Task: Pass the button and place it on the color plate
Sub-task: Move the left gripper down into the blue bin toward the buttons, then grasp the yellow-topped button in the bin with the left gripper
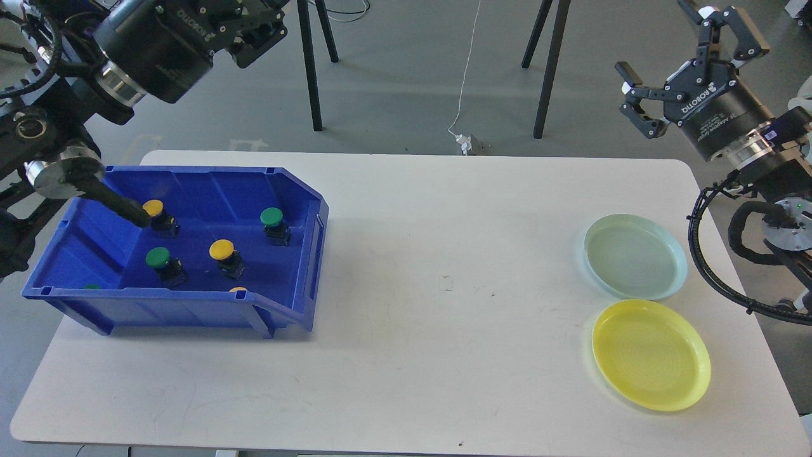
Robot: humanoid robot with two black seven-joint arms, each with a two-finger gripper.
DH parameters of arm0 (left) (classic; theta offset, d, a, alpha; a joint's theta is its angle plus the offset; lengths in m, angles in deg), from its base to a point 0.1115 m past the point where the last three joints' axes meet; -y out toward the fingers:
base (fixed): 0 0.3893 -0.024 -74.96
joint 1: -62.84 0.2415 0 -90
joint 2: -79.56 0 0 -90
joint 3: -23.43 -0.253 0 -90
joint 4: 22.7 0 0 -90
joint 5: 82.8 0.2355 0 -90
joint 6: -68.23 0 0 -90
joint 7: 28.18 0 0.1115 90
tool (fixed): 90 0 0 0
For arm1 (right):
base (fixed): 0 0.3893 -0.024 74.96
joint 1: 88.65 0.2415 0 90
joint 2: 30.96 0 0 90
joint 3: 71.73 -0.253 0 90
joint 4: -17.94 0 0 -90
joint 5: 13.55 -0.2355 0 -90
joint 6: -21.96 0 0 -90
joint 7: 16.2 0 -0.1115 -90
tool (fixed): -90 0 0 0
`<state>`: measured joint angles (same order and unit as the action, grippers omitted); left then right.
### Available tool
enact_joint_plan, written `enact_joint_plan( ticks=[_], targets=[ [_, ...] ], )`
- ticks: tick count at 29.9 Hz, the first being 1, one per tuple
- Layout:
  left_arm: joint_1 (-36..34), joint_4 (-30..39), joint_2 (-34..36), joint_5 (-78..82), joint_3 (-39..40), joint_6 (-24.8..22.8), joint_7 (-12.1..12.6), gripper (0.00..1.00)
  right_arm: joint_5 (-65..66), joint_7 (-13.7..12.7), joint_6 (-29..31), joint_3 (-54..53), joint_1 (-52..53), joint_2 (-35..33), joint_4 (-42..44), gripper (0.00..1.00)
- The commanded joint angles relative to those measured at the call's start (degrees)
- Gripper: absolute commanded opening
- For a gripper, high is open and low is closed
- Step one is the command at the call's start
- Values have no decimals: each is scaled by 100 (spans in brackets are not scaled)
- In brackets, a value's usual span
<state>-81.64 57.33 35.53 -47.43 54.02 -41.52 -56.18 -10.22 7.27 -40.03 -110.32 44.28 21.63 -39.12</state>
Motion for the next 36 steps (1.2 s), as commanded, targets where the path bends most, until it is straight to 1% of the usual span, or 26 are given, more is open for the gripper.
enact_joint_plan(
  ticks=[1,3,5,7,10,13,17,20,27,33,36],
  targets=[
    [-1377,110,754,1091,-2386,823,-1,97,0,8,0,-87,-100,-108,2,100],
    [-2167,92,913,2057,-3817,1025,-1,97,0,34,0,-140,-153,-134,2,100],
    [-2722,5,966,2744,-4900,1228,-1,97,0,113,0,-184,-162,-169,11,100],
    [-3049,-249,966,3307,-5745,1421,-1,97,0,192,0,-201,-206,-187,2,100],
    [-3129,-496,888,3845,-6354,1501,-1,98,0,236,0,-201,-224,-187,2,100],
    [-2902,-741,695,4013,-6478,1527,-1,98,0,245,0,-201,-224,-187,2,100],
    [-2208,-1601,63,4004,-6409,1738,-1,98,0,245,0,-237,-224,-187,2,100],
    [-1873,-2086,-377,3996,-6391,1756,-1,98,9,245,0,-237,-224,-187,11,100],
    [-1530,-2667,-510,3996,-6391,1747,-1,98,9,245,0,-245,-268,-187,20,100],
    [-1231,-3414,-1002,4004,-6400,1756,-1,99,9,245,0,-245,-276,-187,11,100],
    [-1187,-3511,-1029,4004,-6400,1747,-1,99,9,245,0,-245,-294,-187,11,100]
  ],
)
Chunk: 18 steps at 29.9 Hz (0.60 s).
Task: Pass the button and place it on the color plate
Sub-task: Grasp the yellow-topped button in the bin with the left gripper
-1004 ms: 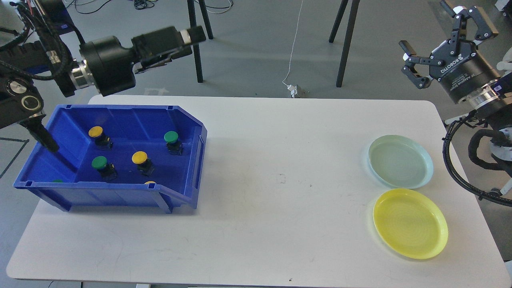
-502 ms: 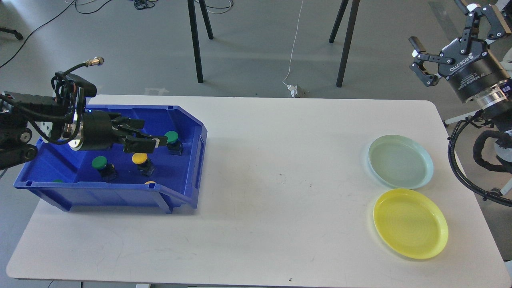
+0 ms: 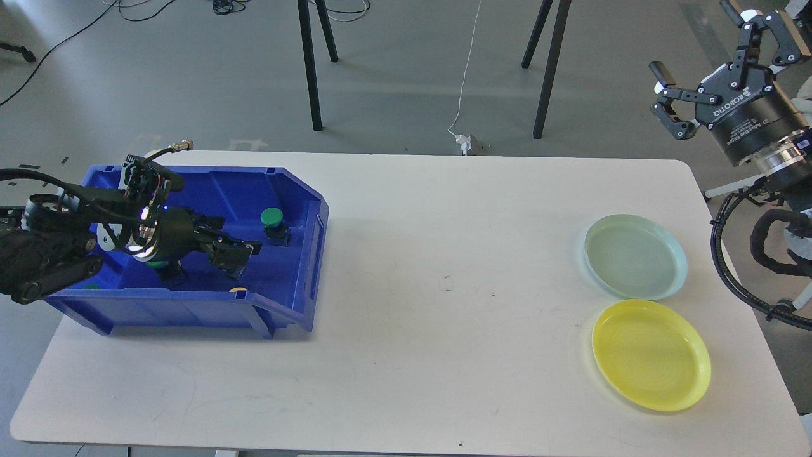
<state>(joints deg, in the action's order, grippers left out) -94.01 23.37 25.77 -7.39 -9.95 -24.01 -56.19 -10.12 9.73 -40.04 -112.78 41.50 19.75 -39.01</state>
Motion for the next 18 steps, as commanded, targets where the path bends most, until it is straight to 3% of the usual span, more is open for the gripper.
enact_joint_plan(
  ticks=[1,11,18],
  targets=[
    [85,-124,-61,0,-2,-5,0,99,0,-1,0,1,-25,1,0,100],
    [402,-502,-324,0,-11,-5,0,98,0,-1,0,1,-86,1,0,100],
    [402,-511,-324,9,-55,-5,0,87,0,-1,0,-8,-122,1,0,100]
  ],
)
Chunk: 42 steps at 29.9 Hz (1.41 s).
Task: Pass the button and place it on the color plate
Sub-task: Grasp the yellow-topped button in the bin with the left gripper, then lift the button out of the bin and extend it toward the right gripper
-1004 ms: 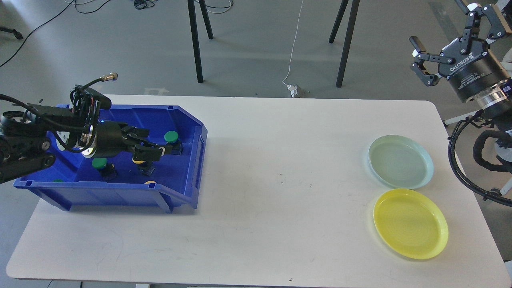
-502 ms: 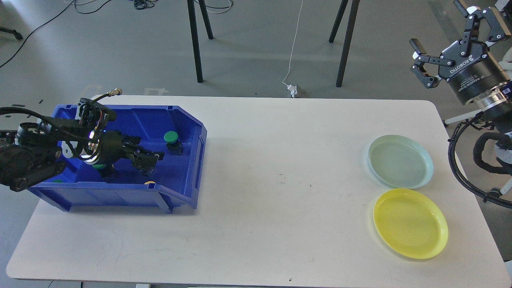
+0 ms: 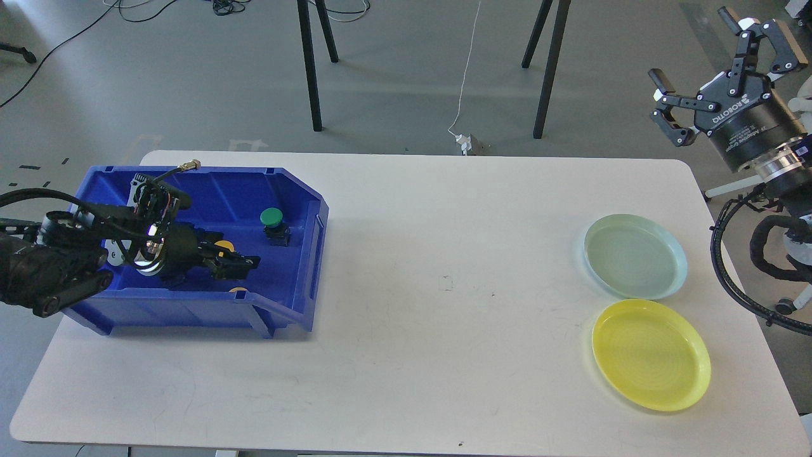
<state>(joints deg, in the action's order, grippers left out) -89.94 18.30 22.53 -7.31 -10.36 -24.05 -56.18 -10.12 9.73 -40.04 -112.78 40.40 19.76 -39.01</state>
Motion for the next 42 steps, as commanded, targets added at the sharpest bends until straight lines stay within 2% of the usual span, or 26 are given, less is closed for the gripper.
enact_joint_plan(
  ticks=[1,5,9,12,19,23,27,29,33,35,38,42],
  targets=[
    [3,-5,-10,1,-14,0,0,85,0,-1,0,-25,-11,0,0,100],
    [-6,-75,-10,1,-22,0,0,68,0,-1,0,-26,-46,0,0,100],
    [3,-128,-27,1,-40,0,0,57,0,0,0,-26,-64,0,-9,100],
    [21,-154,-80,10,-40,-17,0,55,-1,8,0,-34,-90,0,-9,100],
    [56,-268,-124,10,-49,-17,0,41,-9,8,0,-87,-126,0,-9,100],
    [12,-260,-124,10,-40,-17,0,28,-1,8,0,-114,-134,0,-17,100],
    [-172,-172,-36,-8,-14,-26,0,11,-9,8,0,-114,-134,0,-17,100],
    [-365,-58,95,-8,48,-70,0,8,-9,8,0,-114,-143,0,-17,100],
    [-865,915,858,-52,284,-385,0,8,-9,8,0,-114,-213,0,-52,100],
    [-1191,1775,1455,-95,801,-719,0,8,-9,8,0,-114,-222,-9,-53,100],
    [-1236,2788,2274,-410,1907,-1316,0,8,-9,8,0,-114,-310,-61,-61,100],
    [-964,3737,2504,-2068,2929,-1766,0,8,-1,8,0,-114,-503,-254,-219,100]
  ],
)
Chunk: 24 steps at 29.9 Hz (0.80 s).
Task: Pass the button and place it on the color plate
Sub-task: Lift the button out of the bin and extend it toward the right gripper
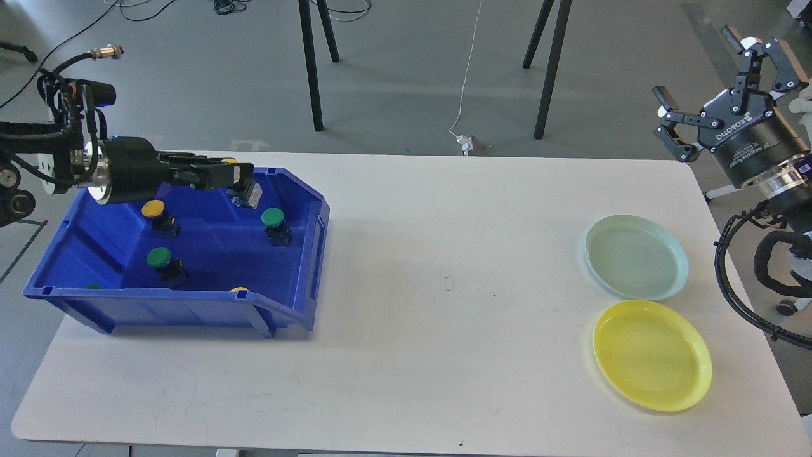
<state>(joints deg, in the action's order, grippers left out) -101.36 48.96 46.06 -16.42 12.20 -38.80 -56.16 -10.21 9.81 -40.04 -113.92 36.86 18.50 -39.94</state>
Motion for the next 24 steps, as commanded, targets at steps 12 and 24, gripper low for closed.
enact_joint_plan(
  ticks=[12,24],
  targets=[
    [1003,421,-2598,-3509,1534,-81,-2,8,377,44,0,-26,-1362,-1641,-2586,100],
    [1576,94,-2925,-3289,2010,-213,-2,9,2065,-141,-84,106,-1301,-640,-3195,100]
  ],
)
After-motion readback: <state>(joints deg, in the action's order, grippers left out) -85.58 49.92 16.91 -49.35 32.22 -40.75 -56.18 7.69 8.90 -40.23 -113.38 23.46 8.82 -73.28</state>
